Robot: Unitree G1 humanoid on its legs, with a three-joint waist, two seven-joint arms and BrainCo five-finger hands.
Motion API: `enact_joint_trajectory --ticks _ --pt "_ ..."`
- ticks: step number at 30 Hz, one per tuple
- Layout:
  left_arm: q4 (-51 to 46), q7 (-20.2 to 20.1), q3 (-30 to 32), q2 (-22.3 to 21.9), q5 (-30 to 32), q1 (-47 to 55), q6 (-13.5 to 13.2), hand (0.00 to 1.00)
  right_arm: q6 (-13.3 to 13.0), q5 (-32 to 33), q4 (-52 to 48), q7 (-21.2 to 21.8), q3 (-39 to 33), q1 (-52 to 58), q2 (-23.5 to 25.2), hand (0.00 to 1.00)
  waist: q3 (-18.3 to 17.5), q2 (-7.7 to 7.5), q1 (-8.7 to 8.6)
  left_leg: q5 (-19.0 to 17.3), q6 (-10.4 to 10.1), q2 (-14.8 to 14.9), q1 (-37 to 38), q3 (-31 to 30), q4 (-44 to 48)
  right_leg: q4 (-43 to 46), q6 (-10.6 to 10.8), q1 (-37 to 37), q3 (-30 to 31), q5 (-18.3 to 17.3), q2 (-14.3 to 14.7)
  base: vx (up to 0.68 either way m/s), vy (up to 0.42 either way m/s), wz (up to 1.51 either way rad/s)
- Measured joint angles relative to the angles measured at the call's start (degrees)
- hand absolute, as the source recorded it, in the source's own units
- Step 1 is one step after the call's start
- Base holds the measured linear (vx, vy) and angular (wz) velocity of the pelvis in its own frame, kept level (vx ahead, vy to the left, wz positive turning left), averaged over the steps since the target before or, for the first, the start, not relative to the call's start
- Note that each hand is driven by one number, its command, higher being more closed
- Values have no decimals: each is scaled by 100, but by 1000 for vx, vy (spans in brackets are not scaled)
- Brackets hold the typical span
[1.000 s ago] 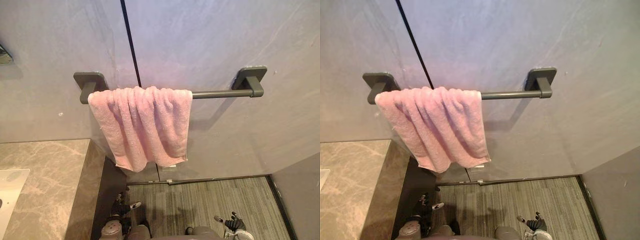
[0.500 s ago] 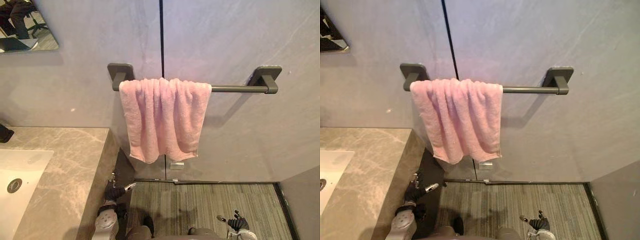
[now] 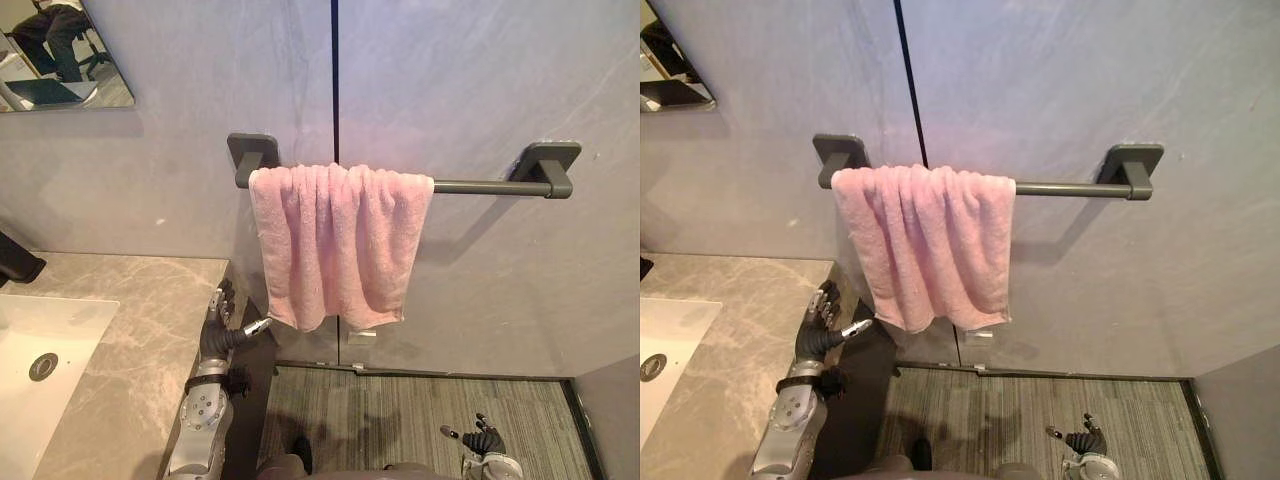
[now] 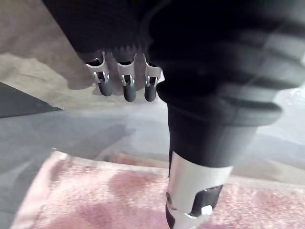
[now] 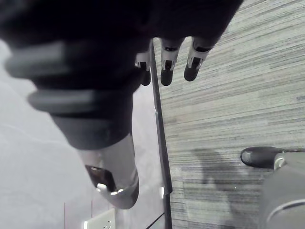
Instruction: Organize washtable
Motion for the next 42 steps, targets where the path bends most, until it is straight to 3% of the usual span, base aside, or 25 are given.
enact_joint_trajectory --ticks 3,10,15,16,24,31,42 --pt "-151 -4 -31 142 0 -49 -24 0 1 -3 0 3 29 -63 -34 0 -1 0 -104 0 0 6 24 17 -9 8 -13 -1 28 11 4 -38 -5 -4" --pt "-152 -7 -343 276 86 -283 -24 0 16 -6 2 99 234 -89 -76 0 -23 9 -138 28 6 40 183 199 -200 -94 -19 -2 230 103 43 -39 1 -16" --pt "-37 10 -491 338 233 -497 -19 0 21 -11 1 115 407 -95 -90 0 -28 4 -258 29 6 44 219 302 -236 -175 -16 2 334 157 54 8 1 -10" --pt "-31 11 -494 348 242 -496 -19 100 21 -11 1 115 412 -94 -90 0 -30 7 -256 29 6 46 232 317 -254 -177 -19 7 344 169 58 24 -8 -13" --pt "228 2 -730 415 339 -688 5 100 20 -11 -24 115 494 -198 -92 0 -84 -47 -263 74 4 49 340 388 -435 -277 -34 39 403 216 79 2 -8 -5" --pt "228 15 -725 414 351 -728 4 100 -1 9 -661 117 677 -170 -90 0 -96 -60 -290 113 14 34 468 509 -652 -349 -18 34 497 227 84 -3 -6 -9" --pt "84 43 -704 403 351 -618 -10 100 -394 275 -3260 264 1204 33 -178 0 -100 -67 -267 126 12 50 500 590 -712 -348 -18 1 638 227 98 -8 -6 -4"
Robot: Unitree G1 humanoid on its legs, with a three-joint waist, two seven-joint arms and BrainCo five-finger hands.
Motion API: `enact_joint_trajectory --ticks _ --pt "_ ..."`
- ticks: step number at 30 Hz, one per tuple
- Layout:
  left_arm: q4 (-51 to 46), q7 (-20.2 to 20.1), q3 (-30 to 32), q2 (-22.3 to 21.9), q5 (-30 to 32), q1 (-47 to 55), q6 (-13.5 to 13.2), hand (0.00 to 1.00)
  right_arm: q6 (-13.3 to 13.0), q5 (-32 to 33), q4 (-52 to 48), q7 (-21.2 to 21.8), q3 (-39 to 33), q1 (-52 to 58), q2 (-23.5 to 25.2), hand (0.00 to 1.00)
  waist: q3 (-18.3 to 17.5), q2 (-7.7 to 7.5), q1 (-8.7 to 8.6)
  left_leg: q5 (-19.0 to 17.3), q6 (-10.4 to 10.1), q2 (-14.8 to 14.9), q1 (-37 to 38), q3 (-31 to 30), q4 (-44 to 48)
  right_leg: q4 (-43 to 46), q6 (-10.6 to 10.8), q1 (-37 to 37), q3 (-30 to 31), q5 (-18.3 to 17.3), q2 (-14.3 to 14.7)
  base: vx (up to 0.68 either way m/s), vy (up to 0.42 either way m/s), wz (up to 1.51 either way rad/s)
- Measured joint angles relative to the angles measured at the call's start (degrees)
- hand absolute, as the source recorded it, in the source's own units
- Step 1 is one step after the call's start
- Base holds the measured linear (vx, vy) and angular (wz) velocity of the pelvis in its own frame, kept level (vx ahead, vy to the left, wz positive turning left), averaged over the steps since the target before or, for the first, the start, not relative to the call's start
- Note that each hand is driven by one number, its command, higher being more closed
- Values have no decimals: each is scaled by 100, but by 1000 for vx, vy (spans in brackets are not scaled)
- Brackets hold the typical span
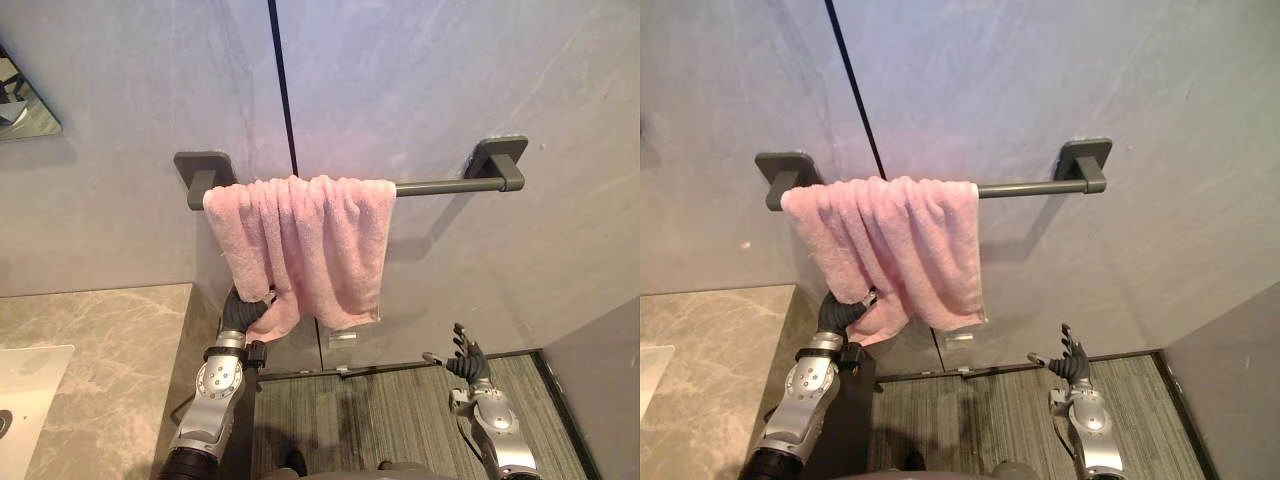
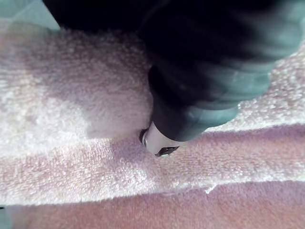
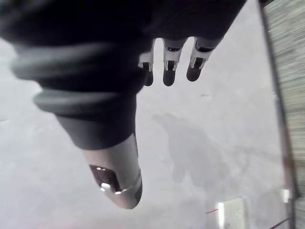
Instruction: Organize washtable
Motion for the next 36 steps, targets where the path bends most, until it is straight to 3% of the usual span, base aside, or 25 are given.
enact_joint_trajectory --ticks 6,12,24,36 --pt "-203 -3 8 -67 5 187 -8 100 -264 225 -1244 278 142 316 -16 0 2 -10 -10 -8 5 2 62 47 8 78 6 0 55 -5 3 -49 -21 -5" --pt "-345 -21 19 -127 41 248 -10 100 -344 523 -1761 565 438 355 -253 0 -5 -21 9 -8 5 1 77 46 12 110 19 -2 70 -14 3 -45 -18 -1" --pt "-381 -29 -124 -178 43 250 -22 100 -401 674 -1819 770 1321 -314 -619 0 -16 -36 18 -6 6 -1 -29 -42 76 110 26 1 5 -19 -3 -6 -12 3" --pt "-228 -39 -333 -173 -6 249 -33 100 -388 742 -1153 863 1946 -930 -672 0 -131 -35 57 1 8 -2 -136 -183 116 105 23 -13 -98 -22 -4 -20 -24 5"
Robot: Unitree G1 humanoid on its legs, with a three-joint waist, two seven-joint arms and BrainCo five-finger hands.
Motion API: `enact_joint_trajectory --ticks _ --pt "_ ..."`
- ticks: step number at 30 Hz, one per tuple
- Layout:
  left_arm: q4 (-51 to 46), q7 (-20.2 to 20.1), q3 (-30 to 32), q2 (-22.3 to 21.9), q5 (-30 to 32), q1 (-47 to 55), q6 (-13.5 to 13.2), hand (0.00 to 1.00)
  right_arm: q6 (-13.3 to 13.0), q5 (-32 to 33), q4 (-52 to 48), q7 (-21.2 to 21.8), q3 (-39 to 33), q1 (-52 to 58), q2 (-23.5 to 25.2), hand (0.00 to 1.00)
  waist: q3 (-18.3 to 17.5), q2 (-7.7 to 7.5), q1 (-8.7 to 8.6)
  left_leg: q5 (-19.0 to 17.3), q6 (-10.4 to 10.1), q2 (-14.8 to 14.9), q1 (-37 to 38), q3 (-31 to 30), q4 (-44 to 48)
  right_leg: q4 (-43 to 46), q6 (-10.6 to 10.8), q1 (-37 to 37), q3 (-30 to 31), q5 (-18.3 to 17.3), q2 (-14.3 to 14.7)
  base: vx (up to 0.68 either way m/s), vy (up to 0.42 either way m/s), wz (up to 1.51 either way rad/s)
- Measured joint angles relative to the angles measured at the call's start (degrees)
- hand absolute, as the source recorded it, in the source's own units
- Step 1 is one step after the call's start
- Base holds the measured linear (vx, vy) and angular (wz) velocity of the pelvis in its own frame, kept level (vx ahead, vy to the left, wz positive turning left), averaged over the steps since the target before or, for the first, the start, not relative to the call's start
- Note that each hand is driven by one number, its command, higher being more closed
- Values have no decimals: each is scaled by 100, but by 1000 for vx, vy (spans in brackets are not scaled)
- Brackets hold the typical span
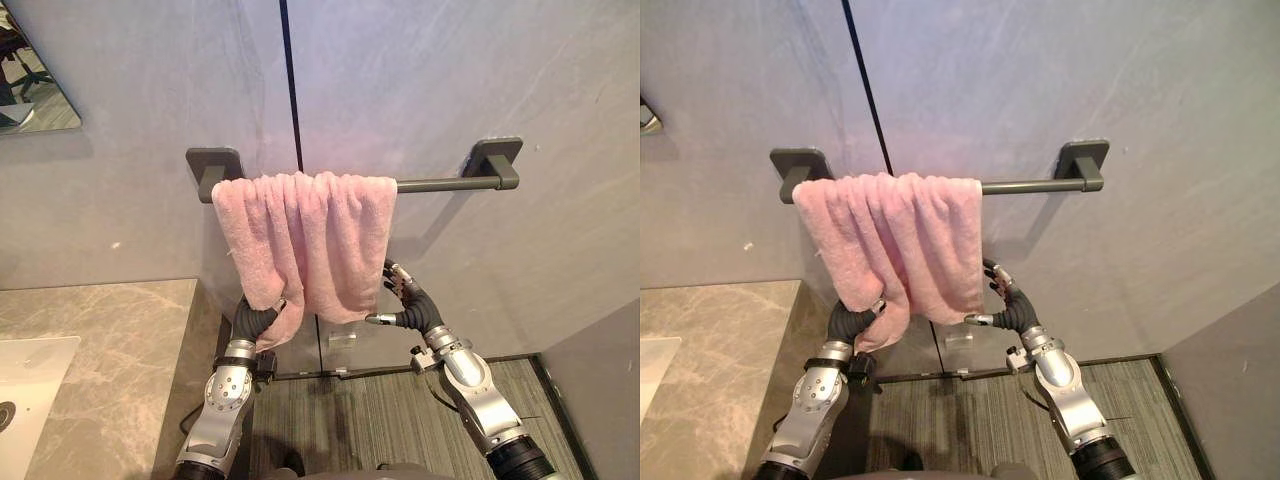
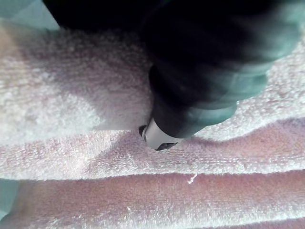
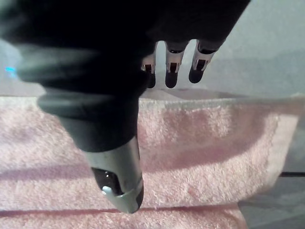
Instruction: Organize washtable
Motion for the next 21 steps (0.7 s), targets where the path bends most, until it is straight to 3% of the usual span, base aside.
enact_joint_trajectory --ticks 2,3,21 --pt "1 2 -64 3 -13 0 0 100 0 0 66 -1 3 -84 -1 0 -16 2 13 0 0 0 -15 -29 10 -2 -1 4 -17 0 1 -2 -27 8" --pt "1 -1 -96 -2 -12 0 -1 100 0 0 153 -3 16 -177 -1 100 -19 0 21 0 -1 2 -23 -38 19 -2 -1 6 -19 0 3 -11 -26 5" --pt "51 -16 -108 -4 -56 -4 -59 100 1 -2 348 -12 377 -586 112 100 -45 -26 119 69 1 1 -94 -130 -2 -1 -6 -16 -96 -4 7 -23 -19 3"
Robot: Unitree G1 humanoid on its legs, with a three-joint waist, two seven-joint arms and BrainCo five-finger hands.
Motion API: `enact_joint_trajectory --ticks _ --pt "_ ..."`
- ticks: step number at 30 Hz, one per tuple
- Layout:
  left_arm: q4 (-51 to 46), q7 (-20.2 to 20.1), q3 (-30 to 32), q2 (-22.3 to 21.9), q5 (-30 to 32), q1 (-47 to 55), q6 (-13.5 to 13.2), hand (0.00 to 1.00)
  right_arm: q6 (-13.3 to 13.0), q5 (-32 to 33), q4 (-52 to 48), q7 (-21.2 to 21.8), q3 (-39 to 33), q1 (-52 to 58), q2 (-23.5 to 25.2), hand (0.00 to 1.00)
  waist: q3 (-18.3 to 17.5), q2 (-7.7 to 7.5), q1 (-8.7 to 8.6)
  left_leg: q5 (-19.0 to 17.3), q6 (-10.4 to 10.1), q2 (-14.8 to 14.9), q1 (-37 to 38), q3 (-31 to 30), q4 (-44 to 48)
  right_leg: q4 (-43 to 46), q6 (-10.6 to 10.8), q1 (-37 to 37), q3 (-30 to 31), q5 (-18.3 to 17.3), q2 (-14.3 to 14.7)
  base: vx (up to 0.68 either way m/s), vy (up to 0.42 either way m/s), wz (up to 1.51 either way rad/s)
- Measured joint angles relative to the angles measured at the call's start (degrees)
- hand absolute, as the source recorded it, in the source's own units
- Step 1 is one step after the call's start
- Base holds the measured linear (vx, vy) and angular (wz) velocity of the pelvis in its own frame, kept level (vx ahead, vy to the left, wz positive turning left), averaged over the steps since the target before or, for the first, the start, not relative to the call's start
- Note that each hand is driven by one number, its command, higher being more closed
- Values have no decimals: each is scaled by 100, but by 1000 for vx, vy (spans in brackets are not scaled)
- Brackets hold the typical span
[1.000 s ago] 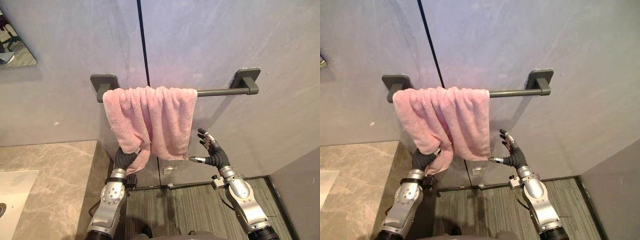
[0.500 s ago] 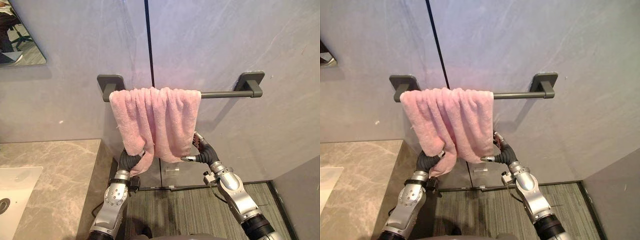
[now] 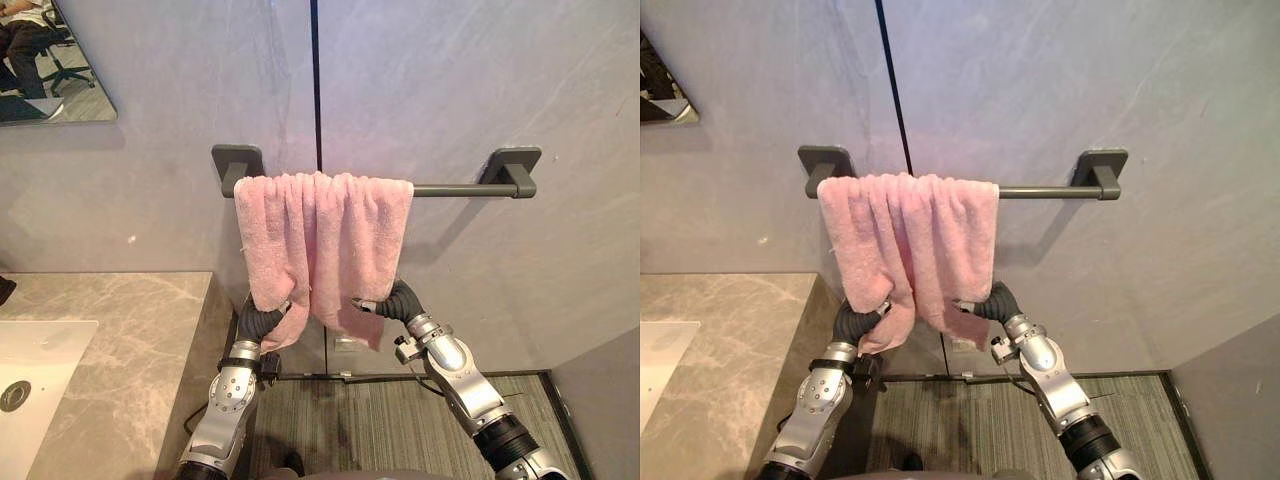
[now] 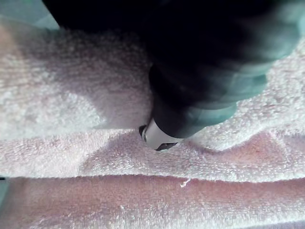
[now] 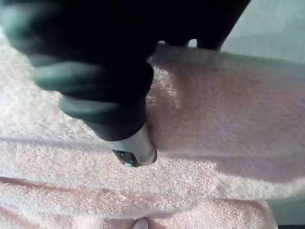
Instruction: Organize washtable
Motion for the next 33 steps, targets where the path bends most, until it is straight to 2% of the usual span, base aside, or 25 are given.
enact_joint_trajectory --ticks 9,22,28,33 --pt "5 -27 3 -22 -1 -3 -53 100 0 -1 47 -6 -83 -49 42 100 -36 -57 7 3 -1 0 -60 -15 4 0 0 -54 -9 1 2 0 0 0" --pt "4 -97 155 -69 -5 14 -53 100 -3 -3 11 -67 -982 141 162 100 -39 -62 5 4 -2 2 -29 -11 -13 -7 0 -29 3 0 2 0 0 0" --pt "-175 -128 280 -305 -12 44 -52 100 -15 0 -456 -76 -1368 394 325 100 -38 -60 -11 8 -7 -4 73 20 -87 -9 1 12 17 1 1 -1 -1 -2" --pt "-310 -263 285 -393 -21 53 -52 100 -19 3 -469 -76 -1595 417 417 100 -38 -58 -34 10 -10 -15 115 47 -134 -16 6 17 44 -3 -5 -9 -3 -2"
